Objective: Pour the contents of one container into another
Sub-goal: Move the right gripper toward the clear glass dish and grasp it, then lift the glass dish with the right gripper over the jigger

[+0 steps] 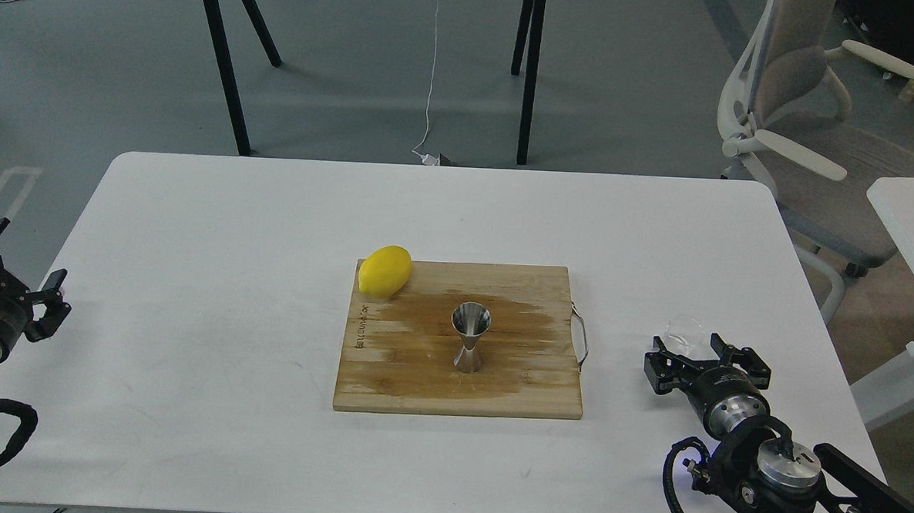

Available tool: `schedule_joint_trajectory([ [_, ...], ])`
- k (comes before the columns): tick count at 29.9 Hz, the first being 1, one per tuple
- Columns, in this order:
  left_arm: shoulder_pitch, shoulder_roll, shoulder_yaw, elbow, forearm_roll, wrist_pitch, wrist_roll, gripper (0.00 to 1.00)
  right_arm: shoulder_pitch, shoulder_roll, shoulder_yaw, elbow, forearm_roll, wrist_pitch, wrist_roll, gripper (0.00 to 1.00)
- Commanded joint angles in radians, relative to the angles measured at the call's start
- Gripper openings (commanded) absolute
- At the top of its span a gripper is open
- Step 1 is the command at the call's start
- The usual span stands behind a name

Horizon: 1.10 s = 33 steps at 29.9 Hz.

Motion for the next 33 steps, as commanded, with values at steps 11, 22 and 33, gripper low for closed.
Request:
schedule_joint_trajectory([
  [11, 0.0, 0.0, 0.0, 0.0, 0.0, 0.0, 0.0, 1.0, 0.0, 0.0, -0.011, 0.002, -0.01, 0.021, -0.005, 0.34],
  [22, 0.0, 0.0, 0.0, 0.0, 0.0, 0.0, 0.0, 1.0, 0.004, -0.055, 0.004, 0.268, -0.156, 0.06, 0.005, 0.32],
  [33, -0.001, 0.0, 0.0, 0.0, 0.0, 0.0, 0.0, 1.0, 0.259, -0.07, -0.059, 0.411, -0.57, -0.098, -0.047, 0.32],
])
